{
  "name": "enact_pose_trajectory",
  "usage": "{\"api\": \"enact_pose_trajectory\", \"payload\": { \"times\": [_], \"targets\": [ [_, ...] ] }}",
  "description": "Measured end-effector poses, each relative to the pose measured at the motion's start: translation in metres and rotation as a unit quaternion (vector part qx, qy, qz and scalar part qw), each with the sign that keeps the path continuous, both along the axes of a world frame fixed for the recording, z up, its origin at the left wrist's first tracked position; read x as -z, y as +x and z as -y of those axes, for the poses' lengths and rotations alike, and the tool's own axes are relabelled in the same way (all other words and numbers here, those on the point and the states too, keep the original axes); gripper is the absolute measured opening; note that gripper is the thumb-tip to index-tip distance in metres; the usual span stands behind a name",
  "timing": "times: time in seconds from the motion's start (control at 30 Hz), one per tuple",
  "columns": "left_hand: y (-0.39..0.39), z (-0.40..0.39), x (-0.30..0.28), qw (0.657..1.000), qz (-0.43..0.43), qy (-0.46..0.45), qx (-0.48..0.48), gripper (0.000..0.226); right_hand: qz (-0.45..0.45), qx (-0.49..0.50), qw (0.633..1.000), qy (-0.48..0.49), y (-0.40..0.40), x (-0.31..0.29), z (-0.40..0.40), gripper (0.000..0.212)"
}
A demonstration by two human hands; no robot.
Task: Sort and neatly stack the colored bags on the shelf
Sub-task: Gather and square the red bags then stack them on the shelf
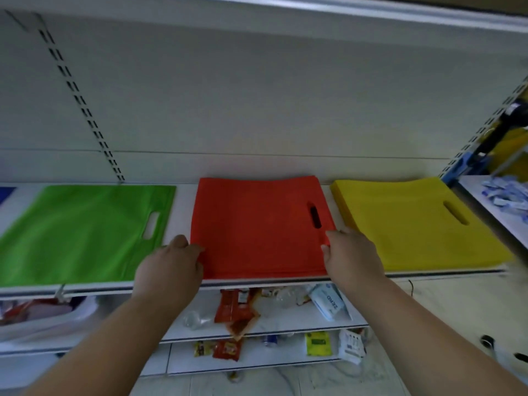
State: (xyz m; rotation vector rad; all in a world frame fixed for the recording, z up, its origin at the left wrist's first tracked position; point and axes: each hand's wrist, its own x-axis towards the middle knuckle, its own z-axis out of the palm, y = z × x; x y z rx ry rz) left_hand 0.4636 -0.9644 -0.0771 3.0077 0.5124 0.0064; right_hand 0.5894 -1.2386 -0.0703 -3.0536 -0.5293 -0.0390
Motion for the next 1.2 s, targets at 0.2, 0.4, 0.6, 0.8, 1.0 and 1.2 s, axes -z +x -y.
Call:
{"api": "enact_pose_trajectory", "payload": {
  "times": [0.2, 0.4, 0.6, 0.8, 1.0, 1.2],
  "targets": [
    [0.004, -0.003, 0.003, 1.000, 0.018, 0.006, 0.012, 0.027, 0.033, 0.023, 0.998, -0.046, -0.006, -0.009, -0.009, 0.012],
    [-0.026, -0.031, -0.001, 0.993, 0.093, -0.070, 0.018, 0.030, 0.063, -0.040, 0.997, -0.004, -0.040, -0.033, -0.065, 0.032],
    [-0.120, -0.137, 0.002, 0.992, 0.116, -0.035, -0.016, 0.030, 0.083, -0.141, 0.985, 0.053, -0.113, -0.053, -0.206, 0.030],
    [-0.267, -0.291, -0.001, 0.982, 0.133, 0.017, -0.133, 0.033, 0.069, -0.255, 0.954, 0.144, -0.219, -0.072, -0.399, 0.043],
    [-0.377, -0.396, -0.015, 0.953, 0.146, 0.005, -0.264, 0.029, 0.032, -0.366, 0.909, 0.197, -0.291, -0.092, -0.550, 0.047],
    [-0.426, -0.496, -0.008, 0.924, 0.184, 0.015, -0.335, 0.027, -0.004, -0.425, 0.886, 0.185, -0.326, -0.089, -0.683, 0.052]
  ]
}}
